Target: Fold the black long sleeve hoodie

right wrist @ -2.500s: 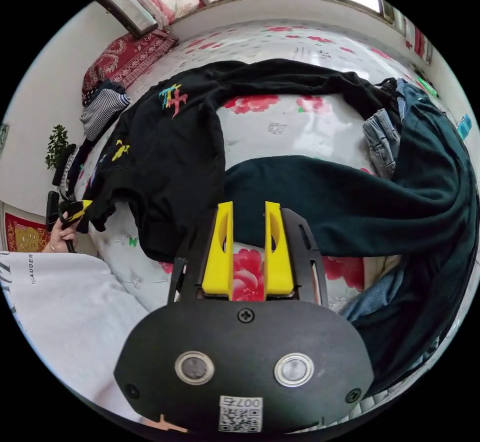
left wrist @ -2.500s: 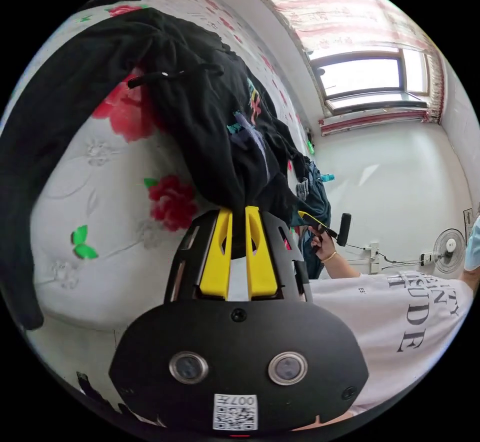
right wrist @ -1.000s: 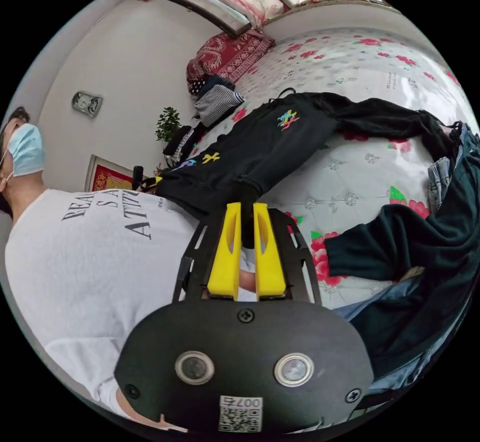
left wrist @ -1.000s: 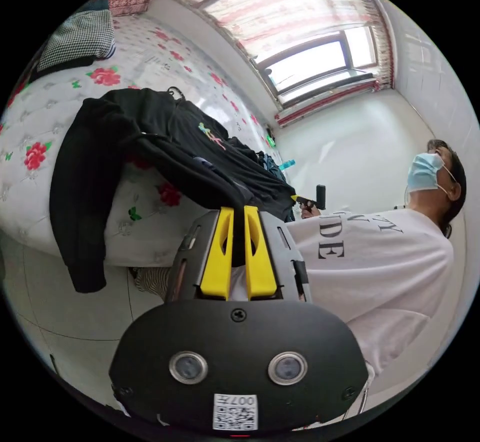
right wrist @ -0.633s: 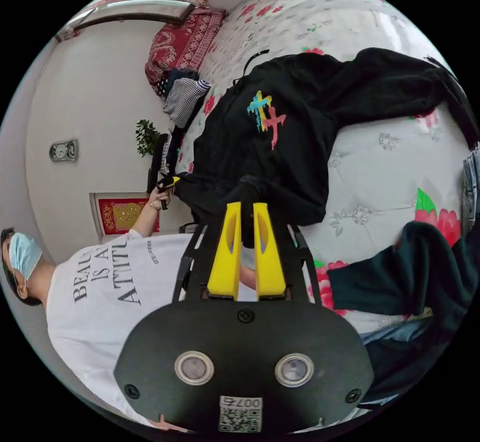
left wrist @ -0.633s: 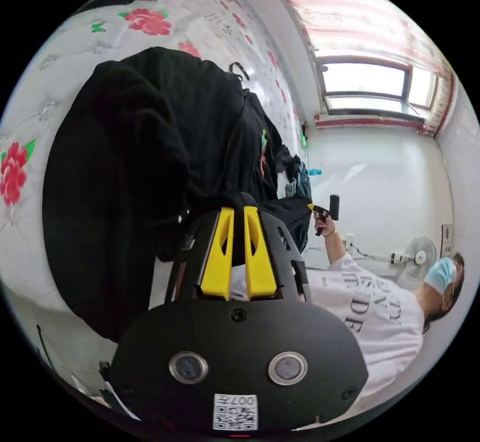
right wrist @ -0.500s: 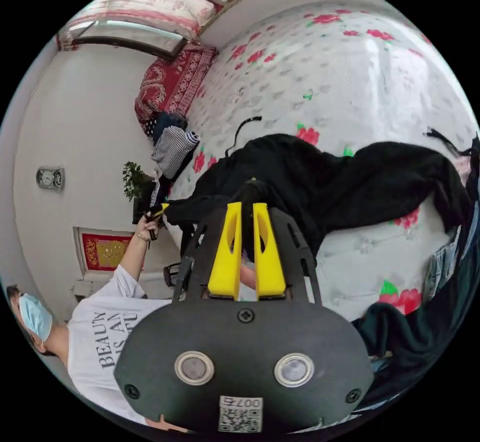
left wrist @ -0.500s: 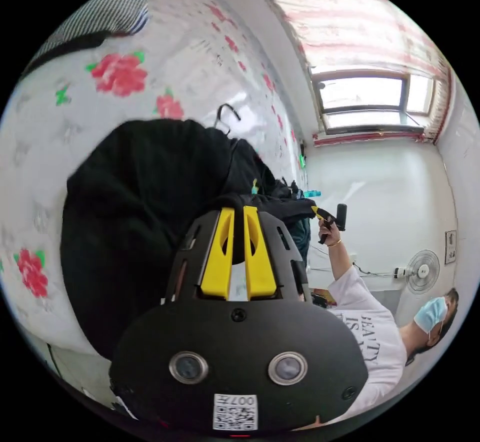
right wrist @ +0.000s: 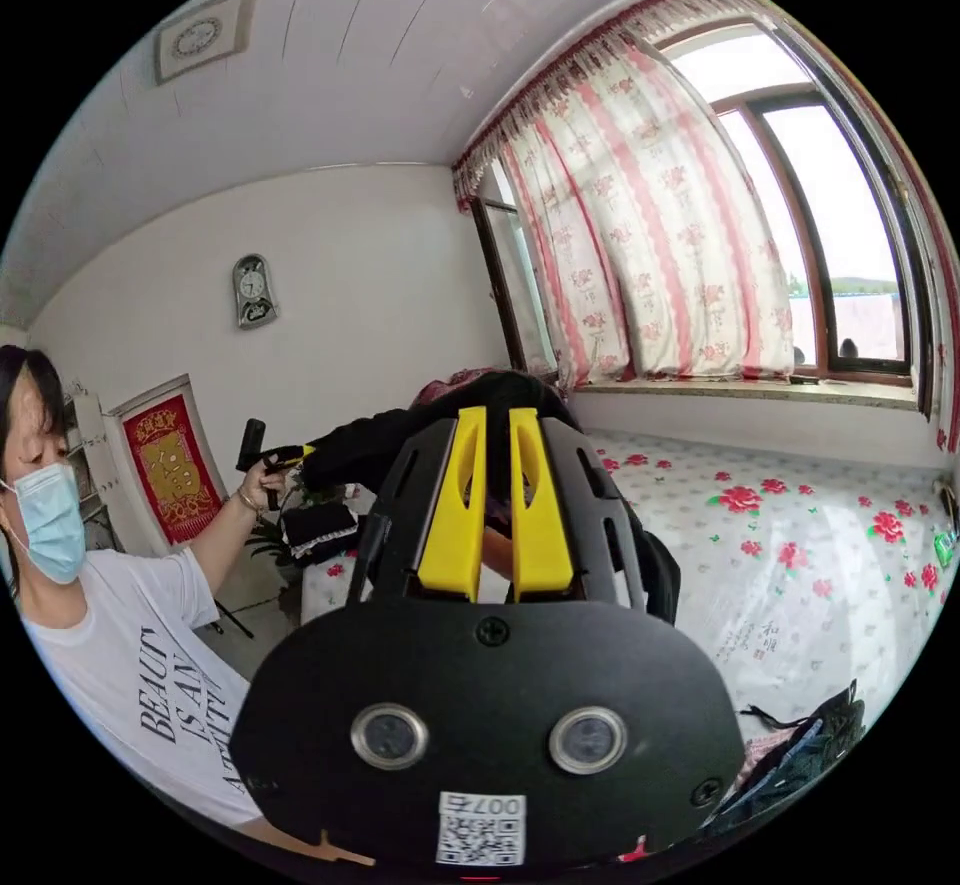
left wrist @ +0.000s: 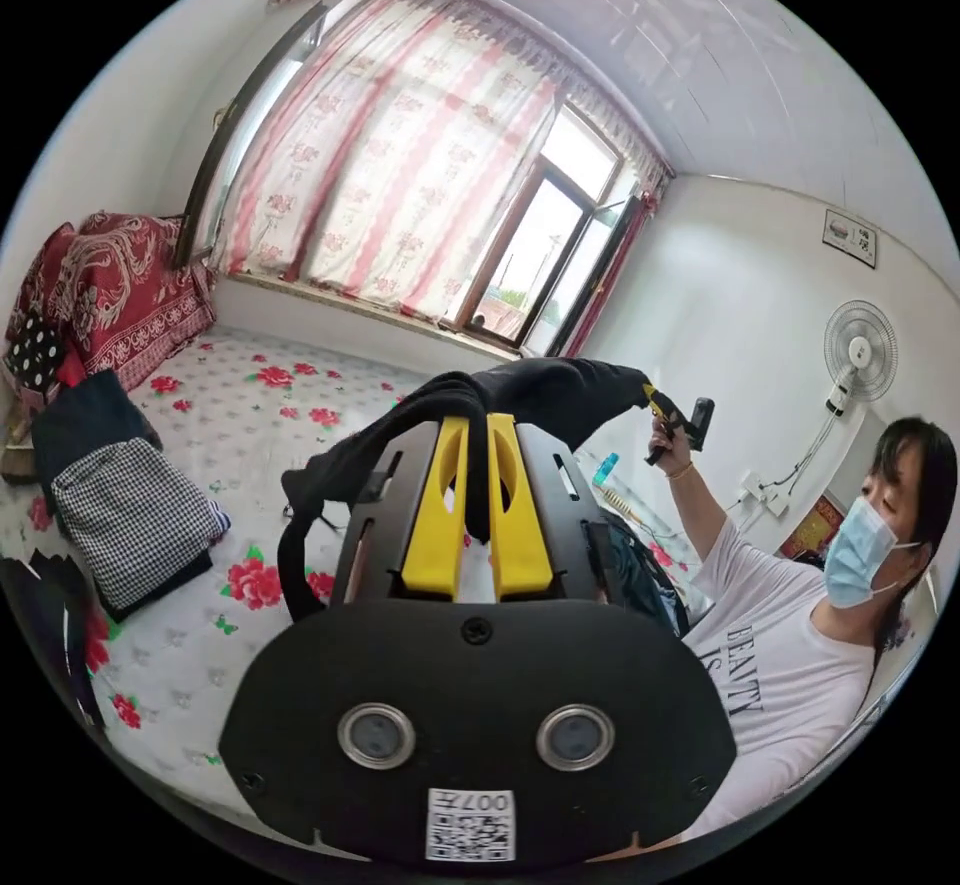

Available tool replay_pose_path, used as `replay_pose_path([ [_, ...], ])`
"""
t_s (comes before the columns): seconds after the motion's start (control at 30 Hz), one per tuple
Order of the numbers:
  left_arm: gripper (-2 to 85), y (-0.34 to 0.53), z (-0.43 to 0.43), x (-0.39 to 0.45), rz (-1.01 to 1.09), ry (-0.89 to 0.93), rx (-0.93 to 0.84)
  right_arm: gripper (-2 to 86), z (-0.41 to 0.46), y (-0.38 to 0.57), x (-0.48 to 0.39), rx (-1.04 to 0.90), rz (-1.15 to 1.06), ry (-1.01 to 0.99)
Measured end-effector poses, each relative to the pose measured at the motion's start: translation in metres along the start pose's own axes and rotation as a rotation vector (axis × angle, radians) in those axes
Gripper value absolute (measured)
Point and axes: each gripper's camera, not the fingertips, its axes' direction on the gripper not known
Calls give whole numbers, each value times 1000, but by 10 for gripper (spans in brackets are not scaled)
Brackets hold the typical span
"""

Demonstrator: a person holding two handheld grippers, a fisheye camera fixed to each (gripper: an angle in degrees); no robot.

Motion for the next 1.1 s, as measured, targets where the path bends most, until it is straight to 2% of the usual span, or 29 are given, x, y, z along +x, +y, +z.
replay_pose_path([
  [0.1, 17, 79, 31, -2, -44, -54, -162, 19, 5, 89, -12, -257, -17, 53],
  [0.2, 18, 187, 75, -23, -180, -51, -331, 17, 20, 176, -11, -449, 20, 62],
  [0.3, 19, 316, 127, -52, -395, -67, -531, 15, 48, 335, 5, -718, 220, 37],
  [0.33, 19, 366, 143, -61, -486, -76, -595, 15, 51, 361, 9, -757, 269, 31],
  [0.37, 18, 389, 149, -65, -532, -74, -616, 14, 56, 410, 14, -820, 365, 26],
  [0.47, 16, 469, 160, -70, -724, -53, -639, 12, 60, 496, 8, -930, 473, 56],
  [0.53, 15, 484, 147, -60, -751, -83, -600, 10, 54, 516, -6, -933, 444, 75],
  [0.67, 16, 473, 120, -37, -684, -88, -520, 8, 21, 509, -16, -813, 461, 52],
  [0.8, 21, 485, 116, -9, -585, -176, -607, 9, 13, 522, -36, -867, 370, 89],
  [0.9, 35, 527, 123, -6, -642, -259, -675, 12, 19, 558, -45, -956, 341, 109],
  [1.0, 57, 566, 130, -5, -740, -340, -726, 20, 24, 608, -38, -1019, 474, 128],
  [1.07, 61, 574, 125, -3, -772, -377, -727, 28, 19, 616, -27, -997, 600, 157],
  [1.1, 62, 576, 116, -2, -773, -385, -712, 32, 13, 608, -29, -950, 576, 191],
])
